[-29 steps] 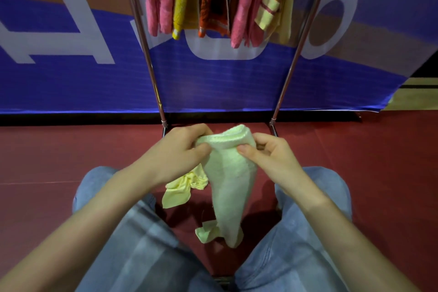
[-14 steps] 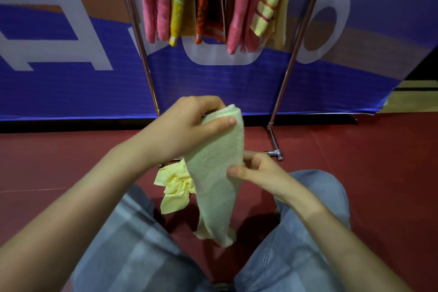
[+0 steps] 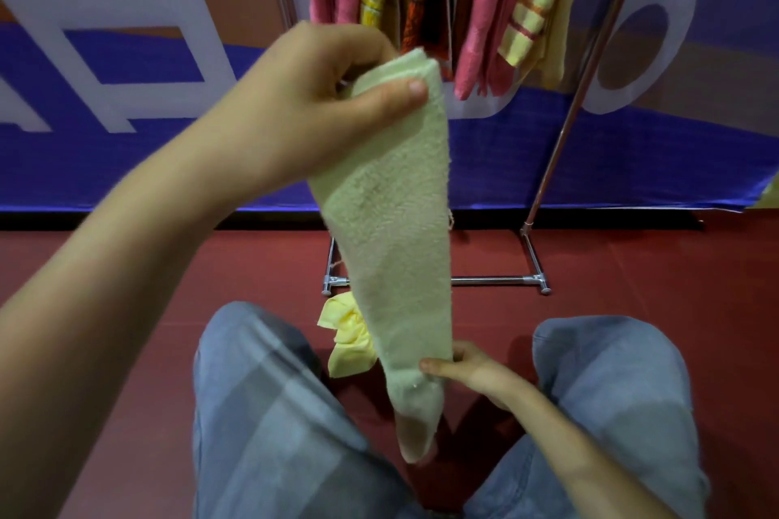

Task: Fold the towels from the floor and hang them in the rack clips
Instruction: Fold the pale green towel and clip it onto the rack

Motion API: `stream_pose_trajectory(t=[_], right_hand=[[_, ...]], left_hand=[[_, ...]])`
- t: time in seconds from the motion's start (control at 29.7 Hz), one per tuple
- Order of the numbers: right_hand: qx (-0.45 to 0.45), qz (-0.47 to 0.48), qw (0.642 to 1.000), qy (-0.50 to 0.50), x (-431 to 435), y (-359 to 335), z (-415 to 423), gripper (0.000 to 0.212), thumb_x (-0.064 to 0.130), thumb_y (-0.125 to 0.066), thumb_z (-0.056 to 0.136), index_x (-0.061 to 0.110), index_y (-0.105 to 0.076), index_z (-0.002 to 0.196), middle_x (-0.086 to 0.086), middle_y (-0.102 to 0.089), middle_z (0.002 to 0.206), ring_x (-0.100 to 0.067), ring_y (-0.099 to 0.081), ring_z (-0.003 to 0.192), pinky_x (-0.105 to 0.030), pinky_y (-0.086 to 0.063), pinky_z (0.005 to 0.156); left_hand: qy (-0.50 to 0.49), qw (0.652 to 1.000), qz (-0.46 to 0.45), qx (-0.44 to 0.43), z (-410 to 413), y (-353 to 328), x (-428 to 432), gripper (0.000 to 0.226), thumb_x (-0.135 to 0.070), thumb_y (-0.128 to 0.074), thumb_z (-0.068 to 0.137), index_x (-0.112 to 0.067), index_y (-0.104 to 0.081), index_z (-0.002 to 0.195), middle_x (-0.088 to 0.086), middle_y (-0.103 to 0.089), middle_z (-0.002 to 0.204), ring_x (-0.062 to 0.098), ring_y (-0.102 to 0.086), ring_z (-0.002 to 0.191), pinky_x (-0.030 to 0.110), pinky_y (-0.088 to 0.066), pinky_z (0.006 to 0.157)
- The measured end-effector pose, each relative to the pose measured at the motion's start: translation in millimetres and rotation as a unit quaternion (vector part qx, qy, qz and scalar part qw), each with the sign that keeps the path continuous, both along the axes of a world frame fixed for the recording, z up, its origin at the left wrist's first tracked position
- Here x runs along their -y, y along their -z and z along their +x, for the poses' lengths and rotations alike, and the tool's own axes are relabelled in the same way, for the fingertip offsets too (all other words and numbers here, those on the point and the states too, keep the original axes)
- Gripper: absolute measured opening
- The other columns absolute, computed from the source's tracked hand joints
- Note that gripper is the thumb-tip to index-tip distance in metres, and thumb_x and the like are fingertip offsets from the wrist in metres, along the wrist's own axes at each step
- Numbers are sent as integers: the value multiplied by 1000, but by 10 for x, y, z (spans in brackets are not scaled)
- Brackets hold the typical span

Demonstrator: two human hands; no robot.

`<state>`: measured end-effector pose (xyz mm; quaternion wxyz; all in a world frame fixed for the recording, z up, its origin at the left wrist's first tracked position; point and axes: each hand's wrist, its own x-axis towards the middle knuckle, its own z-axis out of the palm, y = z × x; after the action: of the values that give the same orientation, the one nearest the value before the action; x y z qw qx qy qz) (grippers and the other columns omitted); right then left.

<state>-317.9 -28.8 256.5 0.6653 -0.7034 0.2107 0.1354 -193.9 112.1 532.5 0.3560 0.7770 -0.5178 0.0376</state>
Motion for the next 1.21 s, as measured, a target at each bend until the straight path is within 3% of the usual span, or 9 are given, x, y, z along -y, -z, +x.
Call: stream_pose_trajectory(t=[0.3,0.47,0.57,0.67,0.74,0.81,0.91,1.01,1.21], right_hand=[[10,-10,999,-43,362,-145,-145,5,13,-65,82,16,-68,82,12,-71,70,2,-64,71,-11,-47,68],[67,23,994,-78,485,-707,-142,18,10,-65,79,19,-70,64,11,-69,59,2,-63,60,-11,-45,59],[110,49,987,-106,521,-1097,-83,16,32,-78,61,19,-74,69,8,-72,67,-1,-65,67,-13,-48,64],[132,48,976,-165,492,-1506,-12,24,38,-80,56,20,-74,71,9,-71,66,-1,-65,65,-12,-48,61],[150,36,970,-185,534,-1774,23,8,12,-74,65,21,-74,65,11,-69,61,1,-63,59,-11,-46,57],[158,17,967,-201,541,-2019,76,18,7,-62,70,20,-73,63,10,-69,59,1,-63,58,-11,-47,57],[171,8,961,-219,588,-2345,93,7,16,-76,63,18,-74,69,8,-71,65,-1,-65,65,-13,-48,62],[176,10,962,-210,671,-2596,57,23,36,-71,60,19,-74,75,8,-72,71,-3,-66,70,-15,-50,65],[158,25,971,-180,738,-2610,51,59,42,-73,57,-4,-62,92,14,-68,57,6,-61,56,-5,-45,59]], left_hand=[[-121,983,130,39,190,637,-207,26,-35,-48,88,-18,-41,70,-2,-40,57,17,-42,54,32,-30,49],[-153,939,304,42,224,1246,-108,28,-37,-44,91,-14,-35,79,16,-58,88,37,-56,89,36,-35,66],[-92,923,373,0,141,1393,-3,24,-34,-46,91,-15,-39,79,4,-54,80,32,-56,90,33,-33,66],[15,946,265,-188,19,1389,156,18,-27,-49,91,-11,-57,88,1,-60,82,17,-56,82,32,-43,76],[87,925,123,-348,-122,1182,322,26,-27,-44,93,-11,-63,98,-5,-64,90,4,-57,86,23,-46,85],[127,895,44,-425,-232,988,464,41,-41,-37,88,-12,-65,98,-10,-67,91,-1,-59,90,18,-46,87],[142,877,-18,-458,-285,689,589,47,-49,-40,84,-12,-68,84,-10,-67,74,1,-61,74,17,-51,69],[168,883,-49,-436,-276,377,625,37,-36,-49,86,-26,-63,53,-15,-55,45,-4,-48,43,9,-37,45],[194,855,-107,-469,-211,-174,639,31,-29,-45,71,-20,-61,45,-8,-55,41,-2,-51,39,11,-41,41]])
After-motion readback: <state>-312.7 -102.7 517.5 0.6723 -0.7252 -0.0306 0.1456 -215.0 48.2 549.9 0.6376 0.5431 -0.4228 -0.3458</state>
